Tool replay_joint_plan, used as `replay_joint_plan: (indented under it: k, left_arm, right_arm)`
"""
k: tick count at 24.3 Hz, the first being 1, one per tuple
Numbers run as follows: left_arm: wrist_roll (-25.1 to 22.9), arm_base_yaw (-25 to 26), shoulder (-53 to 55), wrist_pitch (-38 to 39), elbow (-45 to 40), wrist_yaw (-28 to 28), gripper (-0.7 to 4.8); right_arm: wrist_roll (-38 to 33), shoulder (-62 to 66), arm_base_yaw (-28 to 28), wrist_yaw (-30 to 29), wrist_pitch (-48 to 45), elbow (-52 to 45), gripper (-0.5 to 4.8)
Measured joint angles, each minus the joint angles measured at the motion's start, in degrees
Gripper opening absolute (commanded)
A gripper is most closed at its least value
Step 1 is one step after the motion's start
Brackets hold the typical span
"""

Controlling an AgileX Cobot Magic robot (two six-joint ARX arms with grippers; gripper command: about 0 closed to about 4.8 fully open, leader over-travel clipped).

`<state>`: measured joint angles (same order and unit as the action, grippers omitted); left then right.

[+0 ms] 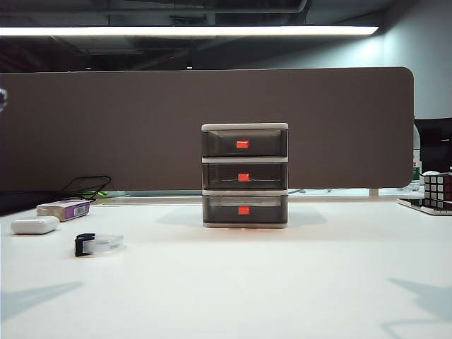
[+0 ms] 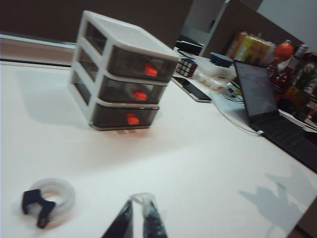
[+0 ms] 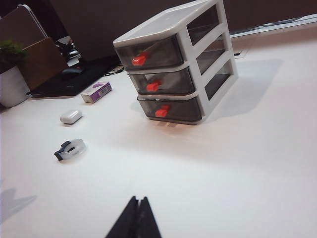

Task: Open the second layer of the drawer on the table, pick up the transparent tape on the table and put it in, and finally close the drawer.

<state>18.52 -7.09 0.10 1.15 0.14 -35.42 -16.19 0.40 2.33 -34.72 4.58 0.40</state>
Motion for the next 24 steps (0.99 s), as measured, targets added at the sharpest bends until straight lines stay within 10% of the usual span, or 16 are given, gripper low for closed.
replay_joint_plan:
  k: [13,24]
  left_arm:
    - [-3.1,-24.0,11.9,-8.7,0.1,24.0,0.68]
    - [-8.5,-27.3,50.4,-30.6,10.3,28.9,0.94]
  right_arm:
    - [-0.4,0.1,0.0,-1.4,-2.5,3.4,-0.04]
    - [0.1,6.3,0.0,0.0,-3.0,8.8,-0.04]
